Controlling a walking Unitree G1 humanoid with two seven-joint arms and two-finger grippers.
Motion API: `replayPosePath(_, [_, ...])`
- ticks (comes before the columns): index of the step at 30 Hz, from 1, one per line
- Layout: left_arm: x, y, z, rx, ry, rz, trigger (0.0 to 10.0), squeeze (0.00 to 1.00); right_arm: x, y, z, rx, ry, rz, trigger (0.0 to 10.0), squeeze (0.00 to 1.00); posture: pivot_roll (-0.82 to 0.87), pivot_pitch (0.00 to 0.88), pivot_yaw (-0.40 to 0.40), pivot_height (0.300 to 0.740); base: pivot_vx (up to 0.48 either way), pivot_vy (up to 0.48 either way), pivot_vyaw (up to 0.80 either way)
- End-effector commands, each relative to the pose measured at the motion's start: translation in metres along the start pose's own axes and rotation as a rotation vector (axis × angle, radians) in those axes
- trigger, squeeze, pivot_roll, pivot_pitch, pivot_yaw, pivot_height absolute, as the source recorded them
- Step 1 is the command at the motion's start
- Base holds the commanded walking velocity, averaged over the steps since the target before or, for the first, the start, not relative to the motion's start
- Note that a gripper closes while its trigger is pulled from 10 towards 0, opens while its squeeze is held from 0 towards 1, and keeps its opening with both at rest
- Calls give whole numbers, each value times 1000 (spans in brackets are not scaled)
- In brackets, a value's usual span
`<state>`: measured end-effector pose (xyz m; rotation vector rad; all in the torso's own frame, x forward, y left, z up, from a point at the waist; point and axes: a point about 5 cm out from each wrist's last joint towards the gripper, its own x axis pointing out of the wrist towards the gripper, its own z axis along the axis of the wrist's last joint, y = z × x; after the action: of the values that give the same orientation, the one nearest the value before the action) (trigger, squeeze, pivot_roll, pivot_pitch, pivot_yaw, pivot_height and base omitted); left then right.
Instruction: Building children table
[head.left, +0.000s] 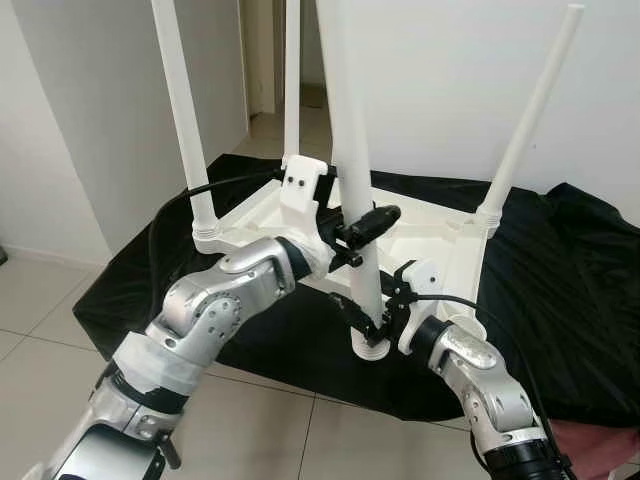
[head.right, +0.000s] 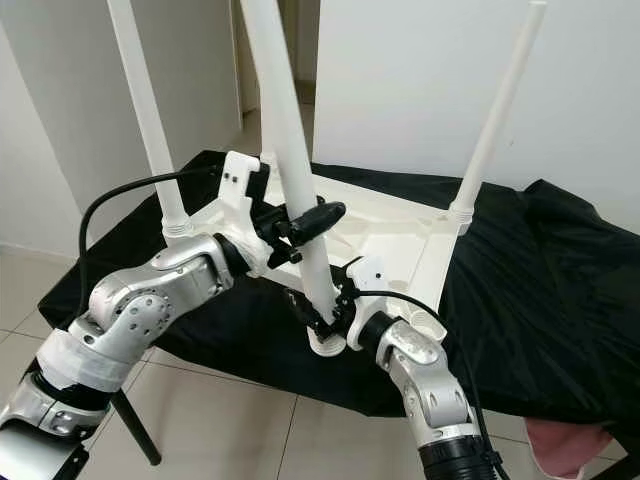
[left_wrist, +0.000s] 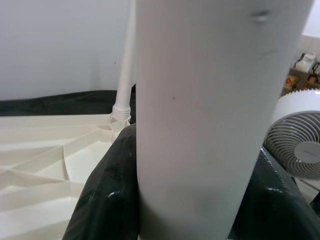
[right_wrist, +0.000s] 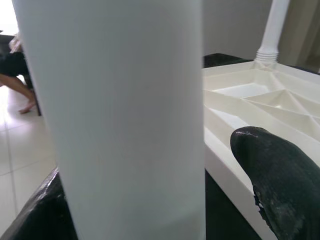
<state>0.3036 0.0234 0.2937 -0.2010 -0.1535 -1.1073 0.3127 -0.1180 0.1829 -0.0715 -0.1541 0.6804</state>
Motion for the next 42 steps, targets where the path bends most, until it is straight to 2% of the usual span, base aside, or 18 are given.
replayPosePath(1, [8, -12, 8, 0, -18, -117, 10000, 0, -1, -2, 1, -13, 4, -38, 10000, 0, 7, 48, 4, 740, 0, 0, 0])
replayPosePath(2, [8, -12, 8, 0, -18, -117, 10000, 0, -1, -2, 1, -13, 4, -38, 10000, 0, 7, 48, 4, 740, 0, 0, 0])
replayPosePath(7, [19, -5, 17, -6, -44, 21, 10000, 0, 8, 0, 4, -87, 11, -188, 10000, 0, -7, 67, 16, 740, 0, 0, 0])
replayPosePath(11, [24, -7, 18, 15, -54, 40, 10000, 0, 12, 4, 4, -81, 8, -239, 10000, 0, -7, 75, 15, 740, 0, 0, 0])
replayPosePath(13, [31, -7, 19, 54, -62, 78, 10000, 0, 16, 10, 4, -73, 0, -294, 10000, 0, -10, 77, 15, 740, 0, 0, 0])
replayPosePath(18, [35, -6, 20, 70, -66, 97, 10000, 0, 18, 11, 5, -66, -5, -330, 10000, 0, -12, 79, 15, 740, 0, 0, 0])
replayPosePath(22, [42, -4, 20, 58, -99, 149, 10000, 0, 19, 10, 6, -59, -18, -483, 10000, 0, -14, 82, 11, 740, 0, 0, 0])
replayPosePath(24, [42, -4, 20, 58, -99, 149, 10000, 0, 19, 10, 6, -59, -18, -483, 10000, 0, -14, 82, 11, 740, 0, 0, 0])
replayPosePath(27, [44, -5, 20, 79, -100, 153, 10000, 0, 19, 9, 7, -42, -26, -579, 10000, 0, -7, 85, 10, 740, 0, 0, 0])
replayPosePath(42, [50, -8, 15, 109, -86, 163, 10000, 0, 20, 7, 11, -146, -3, -650, 10000, 0, -6, 86, 3, 740, 0, 0, 0])
